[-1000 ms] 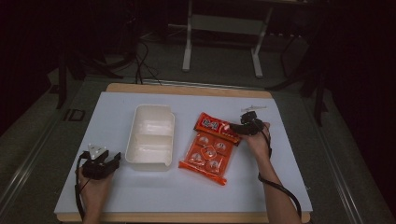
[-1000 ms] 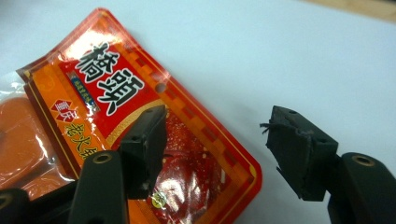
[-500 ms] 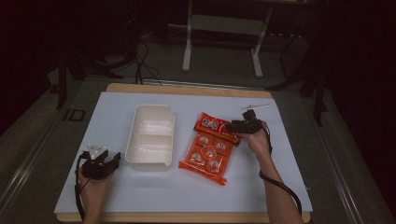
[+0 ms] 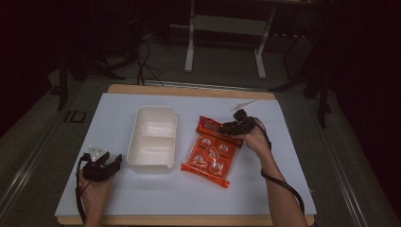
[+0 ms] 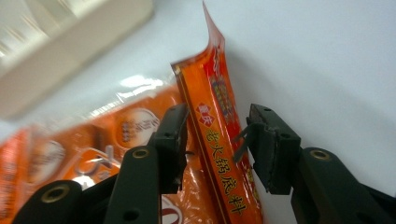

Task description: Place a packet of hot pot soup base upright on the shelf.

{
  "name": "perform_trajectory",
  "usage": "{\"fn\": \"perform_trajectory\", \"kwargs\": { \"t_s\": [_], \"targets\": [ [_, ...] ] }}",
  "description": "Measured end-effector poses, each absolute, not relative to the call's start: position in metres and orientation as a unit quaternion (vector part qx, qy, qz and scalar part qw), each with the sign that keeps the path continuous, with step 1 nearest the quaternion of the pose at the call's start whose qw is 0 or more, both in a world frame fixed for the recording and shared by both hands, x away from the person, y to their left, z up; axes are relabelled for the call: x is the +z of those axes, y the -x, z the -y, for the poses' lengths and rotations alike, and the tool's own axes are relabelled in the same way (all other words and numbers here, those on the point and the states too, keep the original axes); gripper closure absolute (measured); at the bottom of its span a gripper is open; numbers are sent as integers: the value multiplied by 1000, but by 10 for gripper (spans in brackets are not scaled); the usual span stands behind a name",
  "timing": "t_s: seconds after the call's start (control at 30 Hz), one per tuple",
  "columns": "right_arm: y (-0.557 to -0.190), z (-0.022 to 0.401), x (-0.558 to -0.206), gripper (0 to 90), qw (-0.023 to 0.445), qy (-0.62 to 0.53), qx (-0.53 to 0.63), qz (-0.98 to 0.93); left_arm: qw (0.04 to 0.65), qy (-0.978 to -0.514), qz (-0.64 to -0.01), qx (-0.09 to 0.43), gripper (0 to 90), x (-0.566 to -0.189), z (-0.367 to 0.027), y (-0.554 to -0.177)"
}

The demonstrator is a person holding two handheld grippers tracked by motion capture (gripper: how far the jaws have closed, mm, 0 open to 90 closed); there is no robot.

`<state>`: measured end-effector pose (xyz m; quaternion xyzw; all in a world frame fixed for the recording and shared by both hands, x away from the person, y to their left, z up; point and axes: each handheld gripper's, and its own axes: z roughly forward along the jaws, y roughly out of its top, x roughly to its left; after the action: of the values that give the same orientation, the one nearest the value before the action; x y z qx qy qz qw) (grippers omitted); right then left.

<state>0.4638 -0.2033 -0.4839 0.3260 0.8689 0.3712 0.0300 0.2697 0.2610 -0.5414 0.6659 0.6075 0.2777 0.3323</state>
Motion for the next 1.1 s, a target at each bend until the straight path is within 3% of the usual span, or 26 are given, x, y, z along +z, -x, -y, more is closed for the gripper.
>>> {"fn": "perform_trajectory", "kwargs": {
  "t_s": [0.33,0.53,0.8,1.0,1.1],
  "targets": [
    [-469,159,-490,673,94,-293,232,-923,332,-667,-606,278,495,-541,-261,-269],
    [-473,142,-500,793,116,-286,169,-936,334,-666,-607,278,495,-541,-262,-269],
    [-482,141,-501,758,91,-315,154,-932,338,-664,-607,278,494,-541,-262,-268],
    [-480,139,-502,890,80,-314,154,-934,338,-664,-606,278,494,-541,-262,-268],
    [-479,139,-501,895,85,-312,151,-934,339,-664,-607,278,494,-541,-262,-268]
  ]
}}
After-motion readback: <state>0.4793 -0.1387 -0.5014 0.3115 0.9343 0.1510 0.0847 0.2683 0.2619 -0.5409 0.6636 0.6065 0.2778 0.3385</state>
